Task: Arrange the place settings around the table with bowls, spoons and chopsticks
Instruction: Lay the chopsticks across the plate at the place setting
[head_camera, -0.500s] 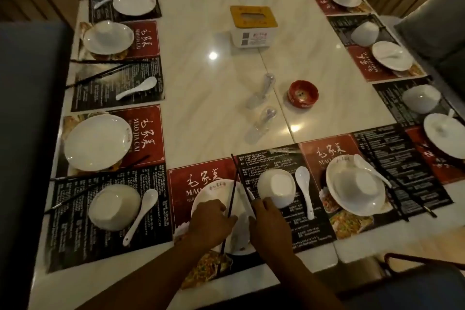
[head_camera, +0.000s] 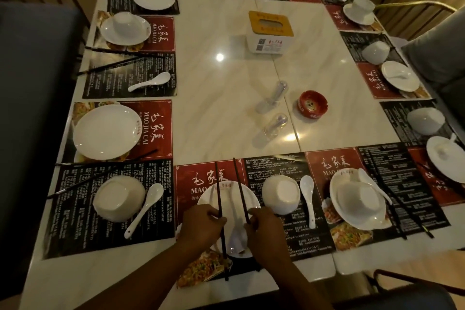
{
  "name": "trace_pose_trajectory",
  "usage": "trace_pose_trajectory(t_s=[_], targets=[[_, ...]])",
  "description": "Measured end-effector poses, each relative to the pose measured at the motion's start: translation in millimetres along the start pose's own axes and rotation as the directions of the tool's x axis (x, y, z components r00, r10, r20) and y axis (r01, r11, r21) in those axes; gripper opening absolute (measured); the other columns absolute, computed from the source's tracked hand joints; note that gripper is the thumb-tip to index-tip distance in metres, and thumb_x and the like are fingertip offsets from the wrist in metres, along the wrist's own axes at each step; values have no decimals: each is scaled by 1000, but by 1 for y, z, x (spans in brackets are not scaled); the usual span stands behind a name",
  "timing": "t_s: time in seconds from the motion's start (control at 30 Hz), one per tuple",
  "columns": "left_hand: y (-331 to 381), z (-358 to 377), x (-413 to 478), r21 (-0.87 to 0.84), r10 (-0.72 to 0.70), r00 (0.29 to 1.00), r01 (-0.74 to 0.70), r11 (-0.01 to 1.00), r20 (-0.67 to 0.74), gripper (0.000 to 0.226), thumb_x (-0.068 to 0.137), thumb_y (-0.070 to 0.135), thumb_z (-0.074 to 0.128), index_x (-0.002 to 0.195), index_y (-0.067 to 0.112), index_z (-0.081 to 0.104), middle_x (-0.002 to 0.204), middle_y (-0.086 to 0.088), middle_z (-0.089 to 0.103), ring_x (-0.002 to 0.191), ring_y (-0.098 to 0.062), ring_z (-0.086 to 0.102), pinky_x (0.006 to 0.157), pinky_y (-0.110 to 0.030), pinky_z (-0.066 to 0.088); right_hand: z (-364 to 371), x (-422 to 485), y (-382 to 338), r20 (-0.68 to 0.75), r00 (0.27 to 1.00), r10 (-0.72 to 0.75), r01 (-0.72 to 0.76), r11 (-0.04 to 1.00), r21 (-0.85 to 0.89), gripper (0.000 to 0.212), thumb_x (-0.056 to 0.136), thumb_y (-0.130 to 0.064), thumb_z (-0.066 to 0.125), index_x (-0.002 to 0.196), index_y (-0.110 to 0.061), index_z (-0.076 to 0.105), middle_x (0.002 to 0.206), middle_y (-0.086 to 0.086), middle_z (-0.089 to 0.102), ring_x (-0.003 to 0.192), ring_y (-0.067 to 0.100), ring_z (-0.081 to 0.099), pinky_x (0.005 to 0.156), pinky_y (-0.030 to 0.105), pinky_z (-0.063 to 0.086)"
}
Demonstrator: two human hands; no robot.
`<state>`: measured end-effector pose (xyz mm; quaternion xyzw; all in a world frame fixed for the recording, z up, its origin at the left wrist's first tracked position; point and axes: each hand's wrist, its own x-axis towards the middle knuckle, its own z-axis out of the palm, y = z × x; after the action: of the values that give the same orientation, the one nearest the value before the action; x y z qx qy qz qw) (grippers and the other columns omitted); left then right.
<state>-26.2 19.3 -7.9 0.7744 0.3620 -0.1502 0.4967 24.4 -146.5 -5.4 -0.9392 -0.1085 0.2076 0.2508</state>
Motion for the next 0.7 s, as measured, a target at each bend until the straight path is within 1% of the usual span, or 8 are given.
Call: trace_pose_trajectory(t_s=[0.07,0.13,0.23,0.33,0.43,0.57,0.63,0.7], targets=[[-6,0,-3,-61,-40,999,40,997,5,19,80,22,81,97,17,74,75,2,74,57,-9,71,62,-33,62,4,-1,-4,55,998,28,-31,998,55,29,88,-19,72,117,-22,67,97,-9,67,89,5,61,80,17,49],[-8,1,-4,-97,-56,998,56,994,-1,22,78,22,82,98,16,75,76,2,74,60,-10,72,64,-35,63,5,1,-7,116,992,59,-73,990,117,32,86,-20,75,117,-23,68,97,-10,69,88,4,64,82,17,51],[-7,2,-3,-141,-77,997,78,987,13,19,78,18,83,96,15,76,76,0,74,62,-11,73,65,-35,63,3,9,-5,196,977,89,-124,977,174,30,81,-20,79,109,-26,70,90,-10,71,83,4,68,84,30,58],[-6,4,-1,-213,-132,991,134,968,24,21,76,13,84,95,11,76,79,-4,75,64,-14,74,66,-34,63,1,18,-1,258,964,67,-116,977,179,26,77,-22,82,99,-32,71,83,-8,72,77,8,70,76,39,61],[-4,10,-1,-247,-156,988,153,957,7,23,74,12,85,96,10,77,79,-5,75,67,-15,74,65,-30,62,1,26,4,292,956,13,-61,986,155,26,80,-19,79,104,-26,73,83,-8,73,77,8,71,73,35,62],[3,23,-3,-307,-182,983,174,936,2,24,76,7,83,98,3,76,80,-9,74,71,-18,73,55,-20,56,-3,31,10,299,953,-45,4,991,137,26,87,-11,71,112,-16,71,84,-7,72,75,6,70,73,21,59],[8,29,-3,-304,-186,982,176,936,-6,21,76,9,83,96,4,77,77,-7,73,67,-16,71,51,-15,52,-6,32,14,298,953,-65,25,990,137,26,89,-10,69,114,-13,71,90,-1,74,75,8,71,73,21,59],[13,33,-1,-298,-197,980,186,936,-7,19,77,9,82,95,4,78,76,-5,72,65,-14,70,49,-13,49,-9,33,17,310,947,-82,39,989,144,25,90,-10,68,115,-13,71,96,3,75,78,12,72,75,27,61]])
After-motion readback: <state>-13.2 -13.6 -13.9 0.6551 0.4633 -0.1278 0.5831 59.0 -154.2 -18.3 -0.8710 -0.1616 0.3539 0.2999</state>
